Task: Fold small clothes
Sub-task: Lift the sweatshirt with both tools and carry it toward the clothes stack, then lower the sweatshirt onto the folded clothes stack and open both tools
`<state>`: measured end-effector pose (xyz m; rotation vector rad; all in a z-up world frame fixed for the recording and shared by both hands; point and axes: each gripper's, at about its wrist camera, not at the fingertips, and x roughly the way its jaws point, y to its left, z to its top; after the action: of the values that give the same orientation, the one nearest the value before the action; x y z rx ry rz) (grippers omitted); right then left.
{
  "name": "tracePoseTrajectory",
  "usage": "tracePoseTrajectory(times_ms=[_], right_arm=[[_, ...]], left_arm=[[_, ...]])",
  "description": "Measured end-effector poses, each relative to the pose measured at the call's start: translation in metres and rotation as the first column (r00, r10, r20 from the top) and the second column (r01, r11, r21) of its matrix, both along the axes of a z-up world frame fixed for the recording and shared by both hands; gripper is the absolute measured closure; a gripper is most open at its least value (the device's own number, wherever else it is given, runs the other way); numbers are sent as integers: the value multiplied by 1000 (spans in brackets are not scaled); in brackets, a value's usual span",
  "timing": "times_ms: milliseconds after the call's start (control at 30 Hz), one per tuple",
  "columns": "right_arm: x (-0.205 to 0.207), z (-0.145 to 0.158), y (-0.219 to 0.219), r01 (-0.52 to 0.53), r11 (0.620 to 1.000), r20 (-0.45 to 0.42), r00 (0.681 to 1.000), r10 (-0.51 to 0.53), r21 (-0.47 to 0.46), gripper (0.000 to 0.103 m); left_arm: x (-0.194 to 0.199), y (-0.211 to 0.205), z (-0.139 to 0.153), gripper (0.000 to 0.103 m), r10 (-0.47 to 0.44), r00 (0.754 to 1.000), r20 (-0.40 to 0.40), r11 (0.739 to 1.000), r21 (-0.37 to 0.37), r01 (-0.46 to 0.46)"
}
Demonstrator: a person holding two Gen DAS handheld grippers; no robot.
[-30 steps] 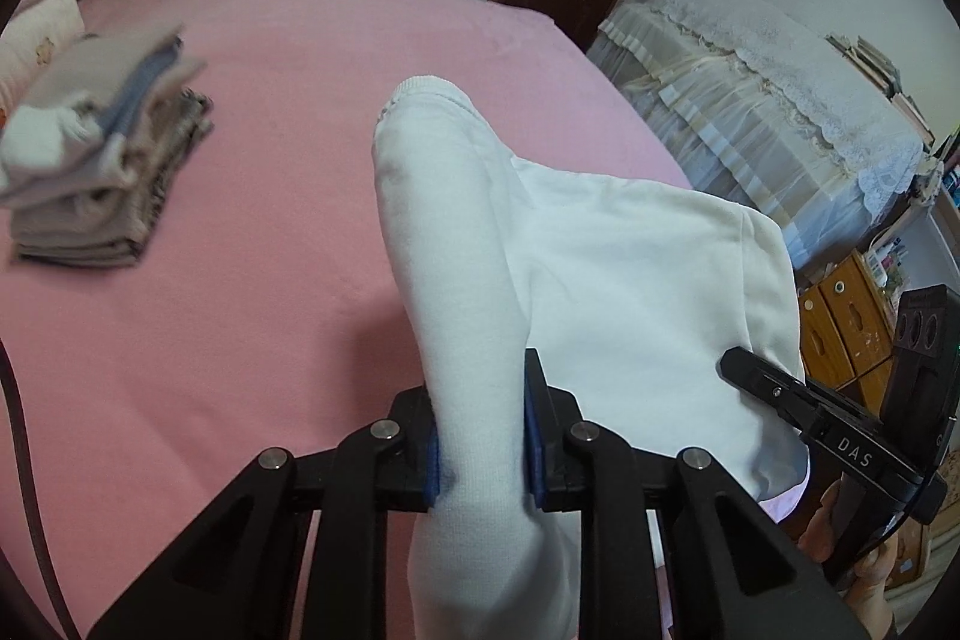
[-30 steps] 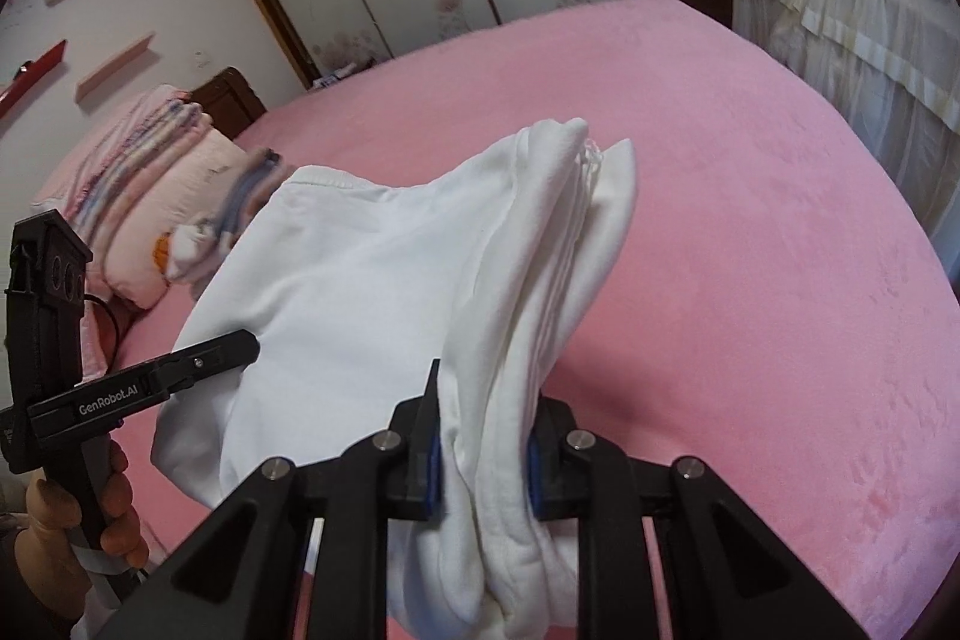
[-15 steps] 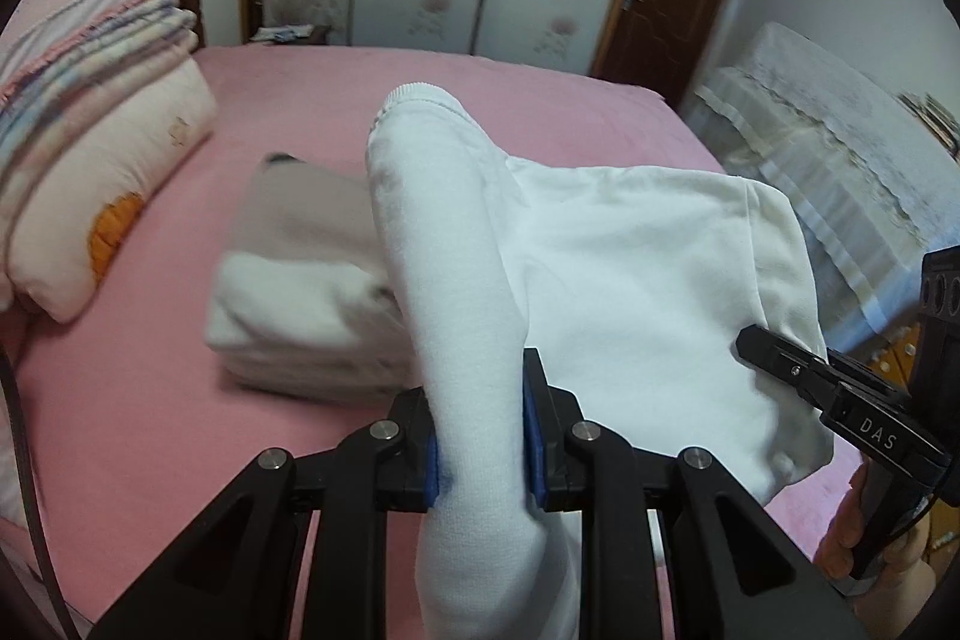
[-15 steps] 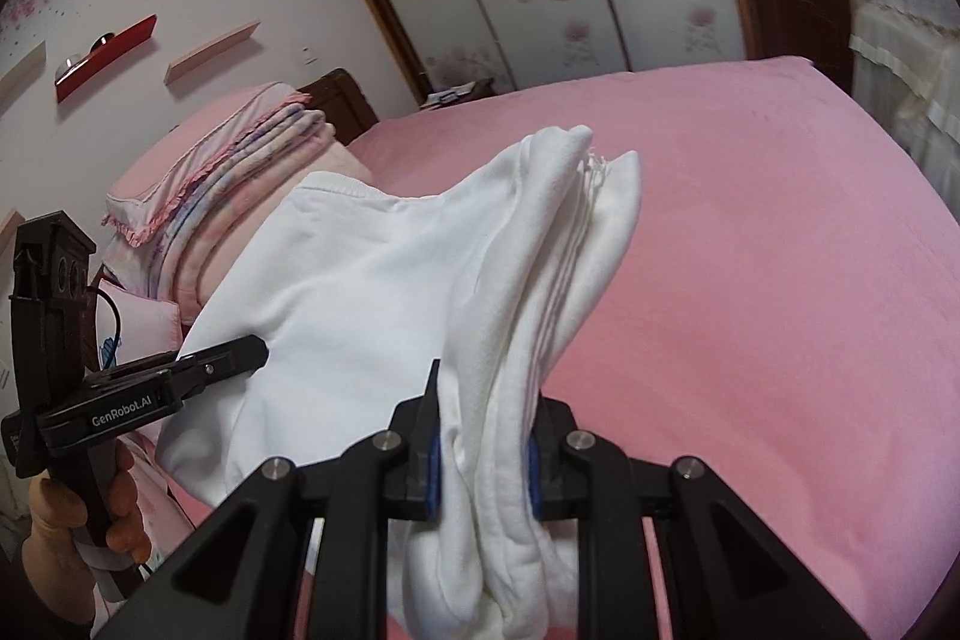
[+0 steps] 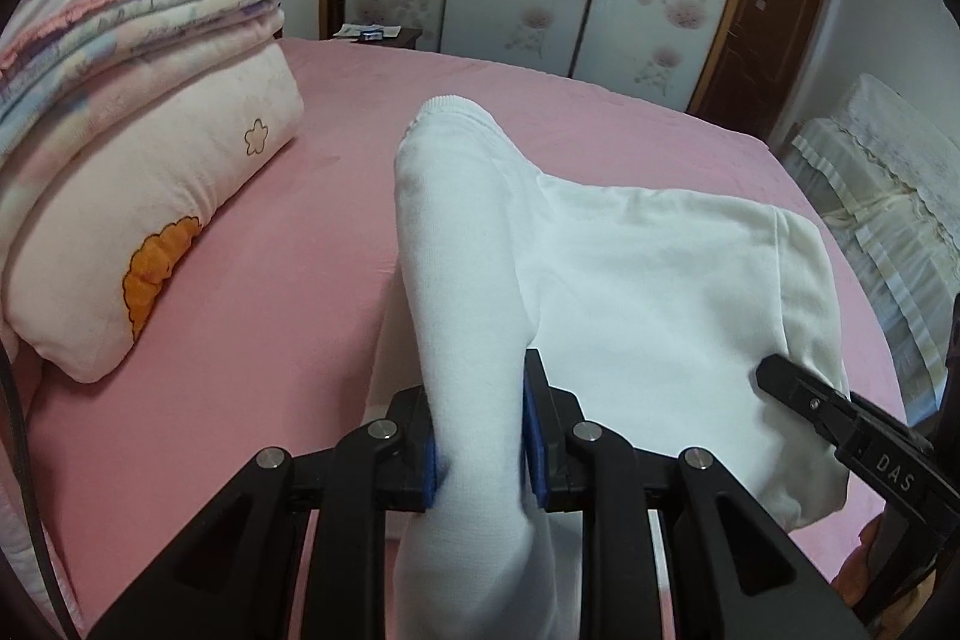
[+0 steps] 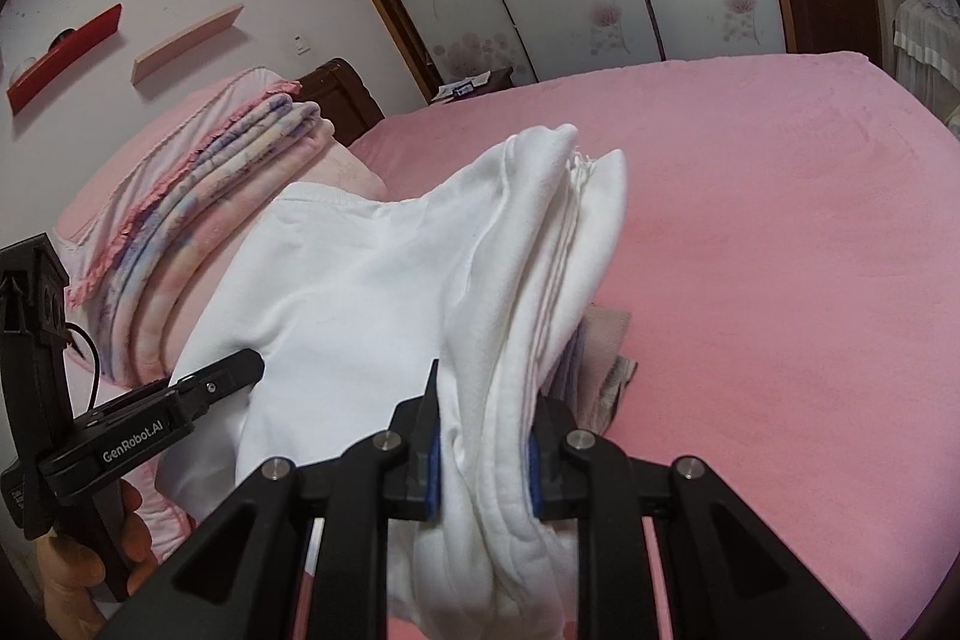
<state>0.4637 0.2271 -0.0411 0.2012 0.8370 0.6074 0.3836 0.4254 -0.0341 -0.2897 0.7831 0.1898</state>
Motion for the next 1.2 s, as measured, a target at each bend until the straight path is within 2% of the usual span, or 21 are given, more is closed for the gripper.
tracePoseTrajectory(times_ms=[100, 233, 333, 400, 533, 600, 733, 867, 933, 1000, 1100, 1200], right_arm=[[12, -19, 7, 12, 1000, -21, 1000, -12, -4, 83], [25, -49, 10, 27, 999, -60, 998, -28, -29, 83], [30, -67, 6, 28, 999, -80, 996, -31, -40, 82], [30, -69, 10, 19, 998, -69, 997, -23, -56, 80], [32, -67, 17, 18, 995, -60, 998, -24, -98, 76], [32, -65, 20, 19, 992, -53, 998, -26, -125, 69], [28, -61, 25, 29, 981, -29, 999, -35, -193, 55], [23, -51, 22, 26, 977, -20, 999, -31, -211, 53], [17, -43, 18, 24, 976, -4, 1000, -26, -215, 52], [9, -33, 14, 26, 975, 24, 999, -21, -220, 51], [-4, -17, 1, 40, 975, 53, 998, -29, -217, 42], [-18, -5, -15, 45, 979, 42, 998, -38, -197, 40]], left_arm=[[19, 8, -26, 82, 20, 1000, -23, 999, -26, -20], [41, 9, -58, 79, 23, 997, -67, 1000, 7, -22], [45, 10, -66, 72, 36, 998, -49, 999, 16, -35], [47, 10, -66, 67, 44, 998, -53, 999, 32, -43], [50, 7, -66, 43, 93, 993, -74, 985, 154, -81], [49, 9, -67, 36, 116, 990, -77, 981, 167, -102], [45, 8, -69, 10, 188, 979, -75, 955, 246, -164], [35, 8, -63, 9, 210, 976, -63, 953, 238, -190], [26, 3, -55, 2, 215, 976, -37, 952, 231, -201], [17, -6, -46, 1, 213, 977, -16, 952, 227, -204], [8, -23, -35, 1, 179, 983, -27, 966, 192, -171], [-5, -46, -23, 1, 146, 989, -34, 980, 143, -140]])
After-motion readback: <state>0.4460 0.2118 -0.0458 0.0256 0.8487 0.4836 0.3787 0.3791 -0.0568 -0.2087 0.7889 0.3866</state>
